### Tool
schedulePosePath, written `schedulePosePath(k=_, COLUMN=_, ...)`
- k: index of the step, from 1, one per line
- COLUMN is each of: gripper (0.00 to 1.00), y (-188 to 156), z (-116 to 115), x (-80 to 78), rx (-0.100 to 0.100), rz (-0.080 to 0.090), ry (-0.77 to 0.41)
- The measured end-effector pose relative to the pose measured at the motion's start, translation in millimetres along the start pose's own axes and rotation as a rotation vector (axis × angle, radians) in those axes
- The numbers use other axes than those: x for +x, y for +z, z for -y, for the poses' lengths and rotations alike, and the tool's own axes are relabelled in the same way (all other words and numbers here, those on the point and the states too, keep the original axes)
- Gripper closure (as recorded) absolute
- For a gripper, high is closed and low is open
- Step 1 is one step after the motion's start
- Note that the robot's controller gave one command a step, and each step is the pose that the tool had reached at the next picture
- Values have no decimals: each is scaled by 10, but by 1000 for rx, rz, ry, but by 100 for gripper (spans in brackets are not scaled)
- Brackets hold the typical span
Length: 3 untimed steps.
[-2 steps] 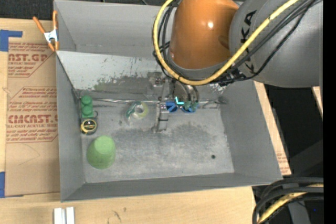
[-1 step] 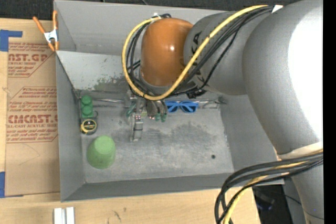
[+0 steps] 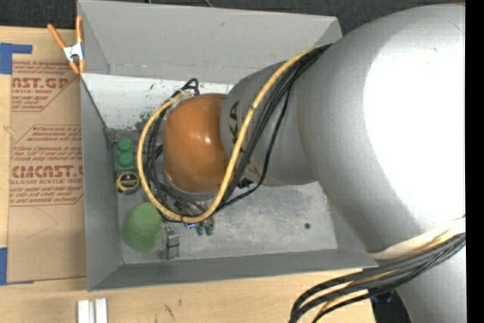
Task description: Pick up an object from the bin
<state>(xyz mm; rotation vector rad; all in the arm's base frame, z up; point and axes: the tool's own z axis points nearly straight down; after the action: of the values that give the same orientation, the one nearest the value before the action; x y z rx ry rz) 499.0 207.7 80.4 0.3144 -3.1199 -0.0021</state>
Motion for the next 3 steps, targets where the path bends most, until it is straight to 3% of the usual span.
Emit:
schedulePosePath(k=1, gripper=100, y=-20, z=75, x=-27, rx=8, rz=3, ry=8)
schedulePosePath(k=2, gripper=100, y=-1273, z=17, x=-225, rx=0, rz=17, ry=38)
schedulePosePath(k=3, gripper=0, y=-1221, z=21, x=-205, rx=1, rz=8, ry=38)
